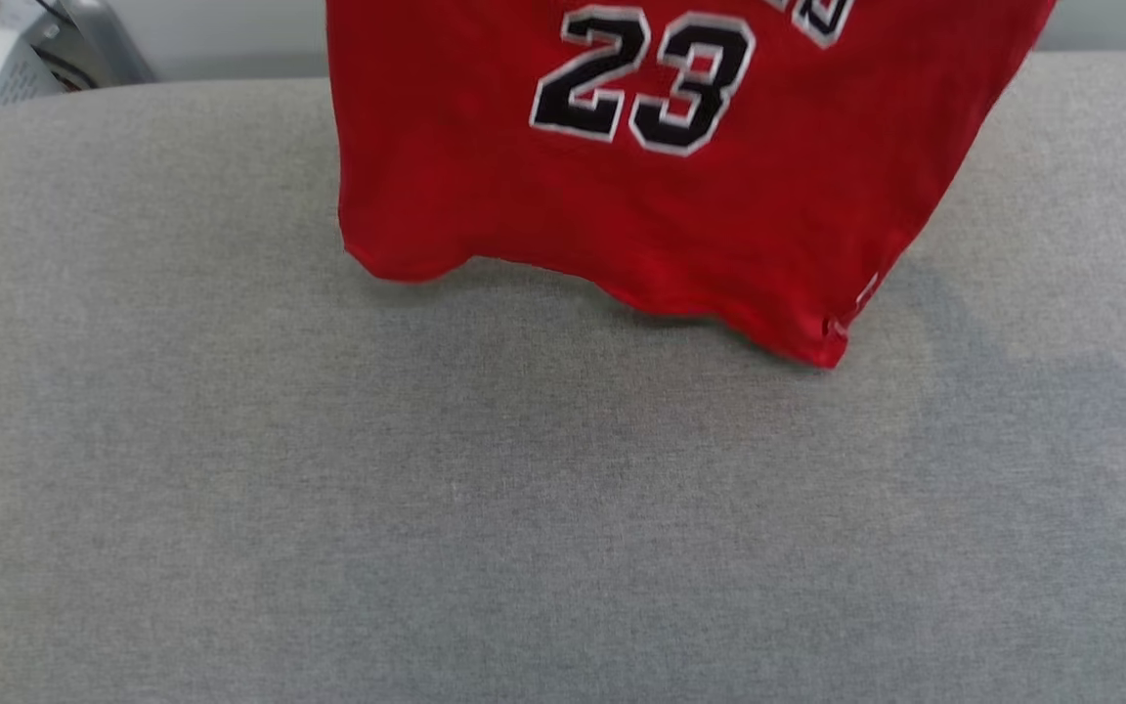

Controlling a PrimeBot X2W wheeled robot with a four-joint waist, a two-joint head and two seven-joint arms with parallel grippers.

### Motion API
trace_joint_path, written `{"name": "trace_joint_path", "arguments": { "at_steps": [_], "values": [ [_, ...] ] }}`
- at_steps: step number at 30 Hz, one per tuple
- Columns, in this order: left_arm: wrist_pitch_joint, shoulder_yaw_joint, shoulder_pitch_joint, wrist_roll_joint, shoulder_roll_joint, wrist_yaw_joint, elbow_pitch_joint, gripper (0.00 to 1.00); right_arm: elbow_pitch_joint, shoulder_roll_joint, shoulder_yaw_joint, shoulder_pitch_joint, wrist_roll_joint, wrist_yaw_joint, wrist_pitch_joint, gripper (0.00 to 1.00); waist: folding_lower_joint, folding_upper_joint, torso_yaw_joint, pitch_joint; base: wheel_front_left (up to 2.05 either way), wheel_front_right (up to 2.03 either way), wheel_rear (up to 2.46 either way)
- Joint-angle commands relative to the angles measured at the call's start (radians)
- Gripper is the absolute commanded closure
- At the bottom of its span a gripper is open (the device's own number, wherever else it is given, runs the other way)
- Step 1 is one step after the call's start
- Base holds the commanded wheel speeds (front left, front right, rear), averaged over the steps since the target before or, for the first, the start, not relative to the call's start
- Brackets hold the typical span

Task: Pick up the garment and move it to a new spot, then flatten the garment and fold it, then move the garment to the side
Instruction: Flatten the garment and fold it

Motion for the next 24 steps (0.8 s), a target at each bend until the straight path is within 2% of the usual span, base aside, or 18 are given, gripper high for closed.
{"name": "trace_joint_path", "arguments": {
  "at_steps": [1,6,12,19,24],
  "values": [
    [0.0,0.003,-0.037,0.021,-0.02,0.003,0.019,1.0,0.023,0.02,0.014,-0.058,-0.013,-0.001,0.006,1.0,0.0001,0.0,-0.013,0.051,0.0,0.0,0.0],
    [0.004,0.015,-0.157,0.058,-0.054,0.004,0.087,1.0,0.171,0.12,0.06,-0.27,-0.07,-0.001,0.007,1.0,0.0001,0.0,-0.047,0.144,0.0,0.0,0.0],
    [-0.019,0.031,-0.273,0.12,-0.064,0.05,0.107,1.0,0.35,0.22,0.058,-0.491,-0.141,-0.001,-0.071,1.0,0.0001,0.0,-0.065,0.237,0.0,0.0,0.0],
    [-0.051,0.056,-0.356,0.142,-0.078,0.075,0.128,1.0,0.497,0.276,0.067,-0.64,-0.196,-0.001,-0.178,1.0,0.0001,0.0,-0.074,0.291,0.0,0.0,0.0],
    [-0.065,0.056,-0.336,0.136,-0.068,0.077,0.123,1.0,0.581,0.299,0.09,-0.688,-0.196,-0.001,-0.218,1.0,0.0001,0.0,-0.07,0.318,0.0,0.0,0.0]
  ]
}}
